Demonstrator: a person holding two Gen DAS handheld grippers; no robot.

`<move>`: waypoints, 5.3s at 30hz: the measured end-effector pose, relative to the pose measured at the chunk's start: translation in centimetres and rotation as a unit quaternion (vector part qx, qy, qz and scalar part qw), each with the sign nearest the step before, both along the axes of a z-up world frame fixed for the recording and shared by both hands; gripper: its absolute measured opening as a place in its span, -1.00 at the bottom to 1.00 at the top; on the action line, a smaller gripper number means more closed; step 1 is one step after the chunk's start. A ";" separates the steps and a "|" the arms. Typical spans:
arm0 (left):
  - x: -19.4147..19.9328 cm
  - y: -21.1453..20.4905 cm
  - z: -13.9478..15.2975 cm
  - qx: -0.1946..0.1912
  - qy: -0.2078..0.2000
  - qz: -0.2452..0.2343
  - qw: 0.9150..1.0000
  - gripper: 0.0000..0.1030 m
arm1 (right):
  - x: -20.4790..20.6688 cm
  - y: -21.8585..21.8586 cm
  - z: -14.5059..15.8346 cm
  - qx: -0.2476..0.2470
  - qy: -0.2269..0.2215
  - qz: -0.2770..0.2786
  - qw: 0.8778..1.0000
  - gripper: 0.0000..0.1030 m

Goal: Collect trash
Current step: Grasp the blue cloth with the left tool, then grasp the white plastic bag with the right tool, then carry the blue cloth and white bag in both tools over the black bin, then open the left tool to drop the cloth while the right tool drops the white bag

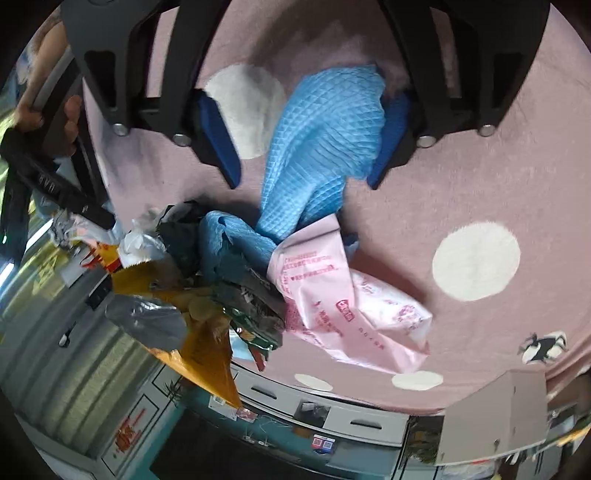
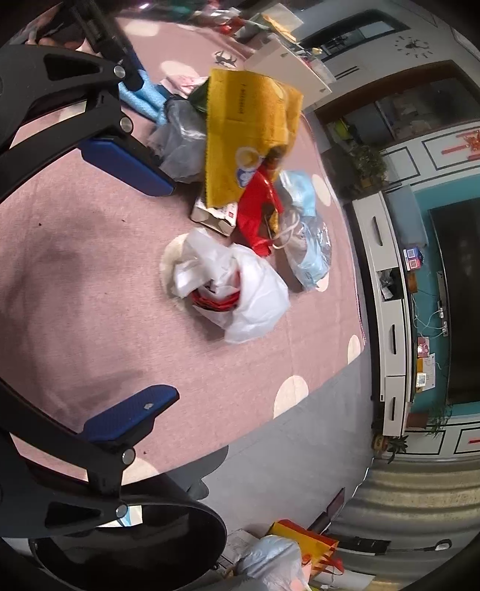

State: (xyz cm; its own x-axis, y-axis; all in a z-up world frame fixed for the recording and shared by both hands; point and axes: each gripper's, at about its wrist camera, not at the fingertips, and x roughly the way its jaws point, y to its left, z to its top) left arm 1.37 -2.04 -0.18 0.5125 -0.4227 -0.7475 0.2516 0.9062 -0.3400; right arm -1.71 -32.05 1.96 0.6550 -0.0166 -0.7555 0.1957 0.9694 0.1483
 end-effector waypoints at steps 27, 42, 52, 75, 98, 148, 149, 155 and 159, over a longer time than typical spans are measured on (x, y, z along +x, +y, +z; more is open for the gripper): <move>-7.6 -4.2 5.3 -0.063 0.047 -0.057 0.995 -0.91 | 5.6 -0.8 -1.8 0.036 0.043 -0.009 0.998 0.26; -8.9 -3.3 6.8 -0.011 0.028 -0.036 0.999 0.49 | 2.4 -2.0 -0.7 0.033 0.045 -0.026 0.998 -0.45; -3.4 -4.7 3.3 0.017 0.039 -0.021 0.999 0.68 | -1.5 -3.2 1.5 0.043 0.011 -0.044 0.998 -0.45; -6.0 -5.9 8.3 -0.069 0.015 -0.051 0.996 -0.89 | -4.2 -6.2 5.0 0.053 -0.032 -0.069 0.996 -0.45; -7.3 -24.7 14.5 -0.074 -0.067 -0.170 0.980 -0.89 | -11.3 -15.5 9.0 0.022 -0.095 -0.202 0.975 -0.45; -7.4 -43.6 5.3 -0.043 0.015 -0.285 0.957 -0.88 | -17.1 -26.2 4.2 0.058 -0.021 -0.344 0.937 -0.45; -7.3 -43.6 4.8 -0.037 0.022 -0.284 0.958 -0.87 | -16.9 -26.3 4.0 0.057 -0.016 -0.343 0.937 -0.45; -7.4 -43.0 4.1 -0.028 0.029 -0.279 0.959 0.14 | -16.6 -26.2 3.9 0.057 -0.004 -0.341 0.938 -0.28; -7.3 -41.1 5.3 -0.032 0.012 -0.268 0.963 0.50 | -16.5 -26.1 3.9 0.056 -0.002 -0.340 0.939 0.00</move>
State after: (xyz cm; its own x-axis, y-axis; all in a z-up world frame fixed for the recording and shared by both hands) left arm -5.96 -43.17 5.07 0.1908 -0.6668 -0.7204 0.6692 0.6253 -0.4014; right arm -18.21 -58.13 5.86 0.5255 -0.3523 -0.7744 0.7624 0.5990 0.2448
